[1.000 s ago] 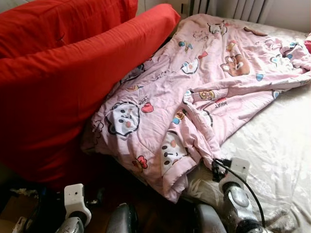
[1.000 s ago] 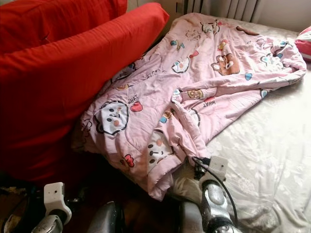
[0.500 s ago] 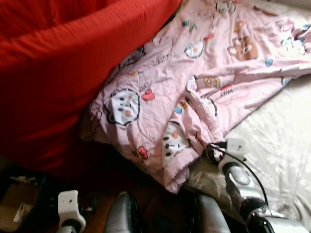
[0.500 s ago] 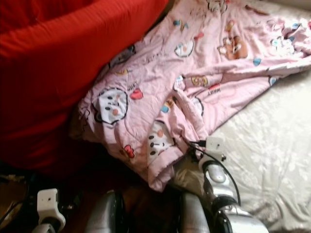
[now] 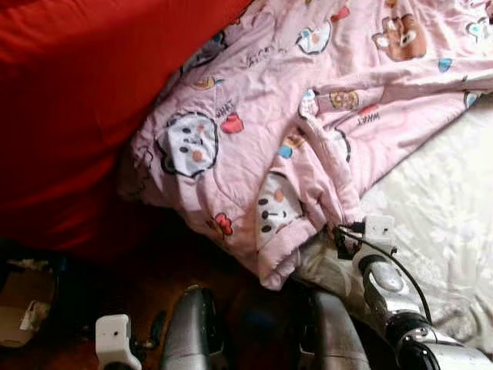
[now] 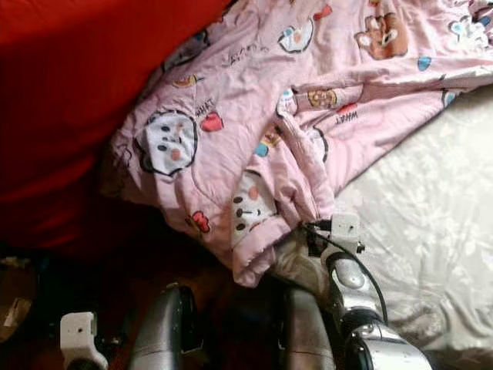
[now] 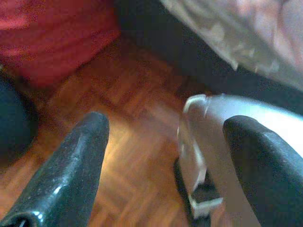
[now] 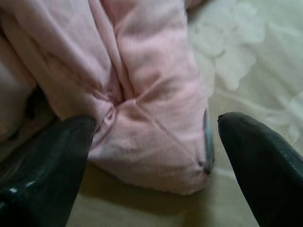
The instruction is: Clean up the room
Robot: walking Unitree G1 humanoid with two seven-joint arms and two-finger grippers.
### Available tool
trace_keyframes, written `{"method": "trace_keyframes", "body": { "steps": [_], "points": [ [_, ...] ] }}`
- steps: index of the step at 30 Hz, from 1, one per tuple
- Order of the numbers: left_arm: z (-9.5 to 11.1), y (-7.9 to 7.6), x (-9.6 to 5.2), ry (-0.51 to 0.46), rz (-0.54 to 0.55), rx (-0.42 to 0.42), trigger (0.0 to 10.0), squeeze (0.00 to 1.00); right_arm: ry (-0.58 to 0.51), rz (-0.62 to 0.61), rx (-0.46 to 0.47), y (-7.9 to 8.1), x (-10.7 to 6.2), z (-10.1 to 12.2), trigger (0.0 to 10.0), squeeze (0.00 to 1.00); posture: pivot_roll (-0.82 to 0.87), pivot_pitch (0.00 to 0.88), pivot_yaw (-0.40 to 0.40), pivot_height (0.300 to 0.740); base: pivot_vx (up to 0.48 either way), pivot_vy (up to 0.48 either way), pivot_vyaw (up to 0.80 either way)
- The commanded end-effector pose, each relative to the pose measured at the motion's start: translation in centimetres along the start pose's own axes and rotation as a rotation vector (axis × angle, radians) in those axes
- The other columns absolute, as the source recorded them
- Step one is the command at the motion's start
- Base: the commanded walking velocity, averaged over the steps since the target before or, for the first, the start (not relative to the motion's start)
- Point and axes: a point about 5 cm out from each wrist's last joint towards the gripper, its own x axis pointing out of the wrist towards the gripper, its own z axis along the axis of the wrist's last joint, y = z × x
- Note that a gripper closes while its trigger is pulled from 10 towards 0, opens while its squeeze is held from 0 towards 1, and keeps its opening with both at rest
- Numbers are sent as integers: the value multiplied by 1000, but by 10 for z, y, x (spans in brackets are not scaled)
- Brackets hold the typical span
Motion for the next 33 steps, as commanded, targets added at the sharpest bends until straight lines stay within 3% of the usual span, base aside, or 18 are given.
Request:
{"method": "trace_keyframes", "body": {
  "steps": [1,6,7,8,9,10,33],
  "points": [
    [-11,3,-11,57,12,-4,10000,0,54,9,5,3,-4,-14,10000,0,108,430,51,614,0,0,0],
    [-8,1,-16,66,6,0,10000,0,60,34,50,9,-3,-13,10000,0,121,435,54,614,0,0,0],
    [-8,0,-16,66,6,0,10000,0,59,37,59,10,-3,-13,8824,0,123,435,54,614,0,0,0],
    [-8,0,-17,66,5,1,10000,0,56,41,67,11,-3,-13,902,0,123,435,54,614,0,0,0],
    [-8,0,-17,66,5,1,10000,0,56,41,67,11,-3,-13,902,0,123,435,54,614,0,0,0],
    [-8,0,-16,67,4,2,10000,0,55,44,71,13,-3,-14,0,0,127,434,56,614,0,0,0],
    [-10,3,-13,99,19,1,10000,0,60,56,86,16,-5,-18,0,0,130,418,56,614,0,0,0]
  ]
}}
